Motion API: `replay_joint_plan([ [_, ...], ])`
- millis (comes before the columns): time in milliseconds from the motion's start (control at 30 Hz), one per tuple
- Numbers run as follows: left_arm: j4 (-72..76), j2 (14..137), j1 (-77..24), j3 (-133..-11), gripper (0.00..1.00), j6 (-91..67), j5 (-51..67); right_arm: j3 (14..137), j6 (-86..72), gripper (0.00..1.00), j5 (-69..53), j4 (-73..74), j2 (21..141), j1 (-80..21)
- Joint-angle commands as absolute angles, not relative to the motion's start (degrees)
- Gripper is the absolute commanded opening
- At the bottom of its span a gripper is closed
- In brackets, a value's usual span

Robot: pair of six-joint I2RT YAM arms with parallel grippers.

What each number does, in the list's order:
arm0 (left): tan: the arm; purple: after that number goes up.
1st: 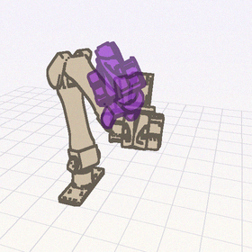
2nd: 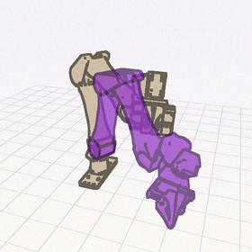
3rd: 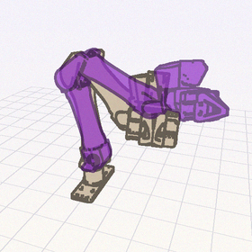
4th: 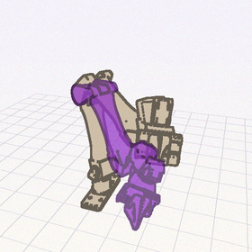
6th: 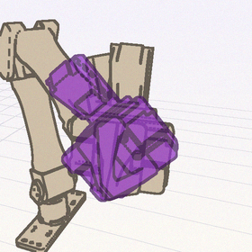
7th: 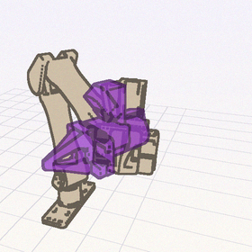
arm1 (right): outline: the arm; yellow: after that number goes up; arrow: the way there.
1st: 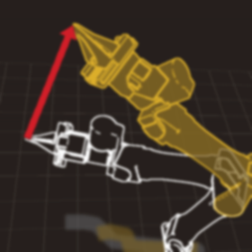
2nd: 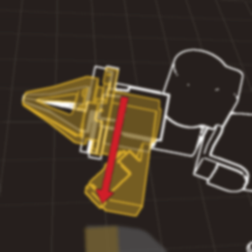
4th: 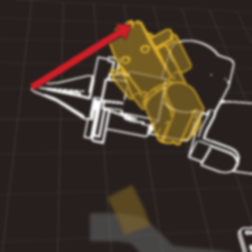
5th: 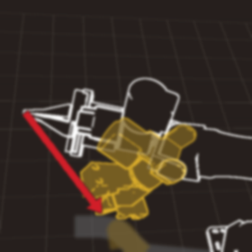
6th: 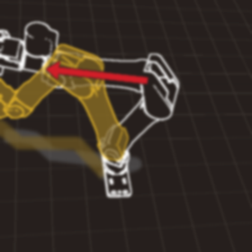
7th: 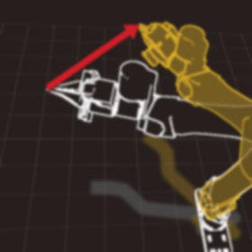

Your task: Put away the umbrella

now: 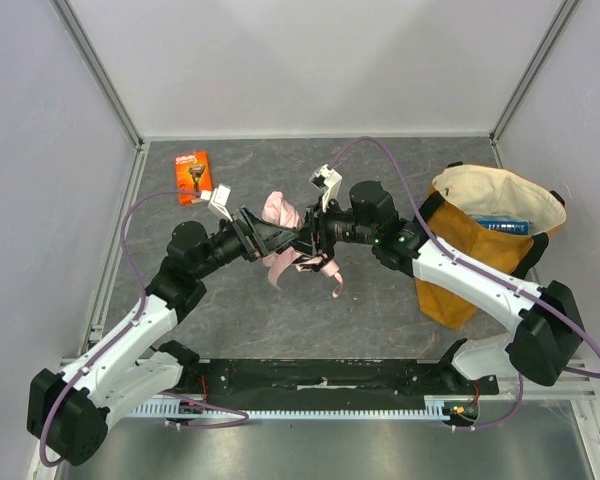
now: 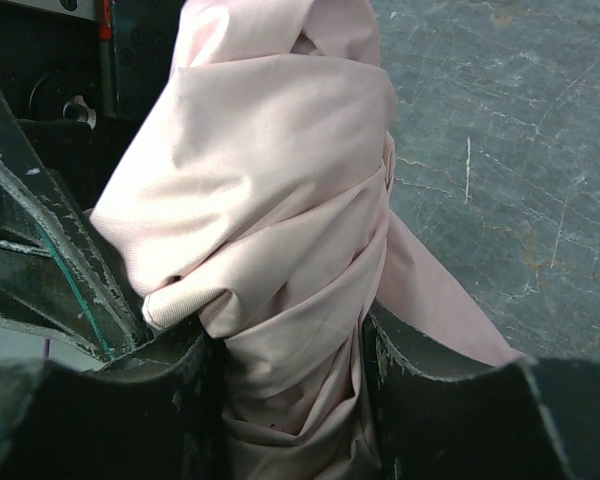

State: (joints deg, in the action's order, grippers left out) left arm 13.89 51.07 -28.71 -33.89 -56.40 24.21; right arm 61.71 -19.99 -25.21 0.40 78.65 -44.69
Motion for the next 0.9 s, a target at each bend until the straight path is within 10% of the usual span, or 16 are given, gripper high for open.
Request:
replay_joint_plan([
  [0,15.09,52.38,-28.57,-32.96,0.93,-55.98,25.40,64.16,-24.17,0.00,-37.26,-12.65,74.53,-46.93],
  [600,23.11,43.59,-26.98,-25.05,0.93,-62.59,12.66,63.11,-26.80,0.00,-39.54,-13.70,75.49,-47.11],
  [867,43.21,50.70,-26.98,-24.70,0.85,-63.36,24.94,63.19,-30.67,0.00,-42.63,-18.46,78.83,-47.99],
])
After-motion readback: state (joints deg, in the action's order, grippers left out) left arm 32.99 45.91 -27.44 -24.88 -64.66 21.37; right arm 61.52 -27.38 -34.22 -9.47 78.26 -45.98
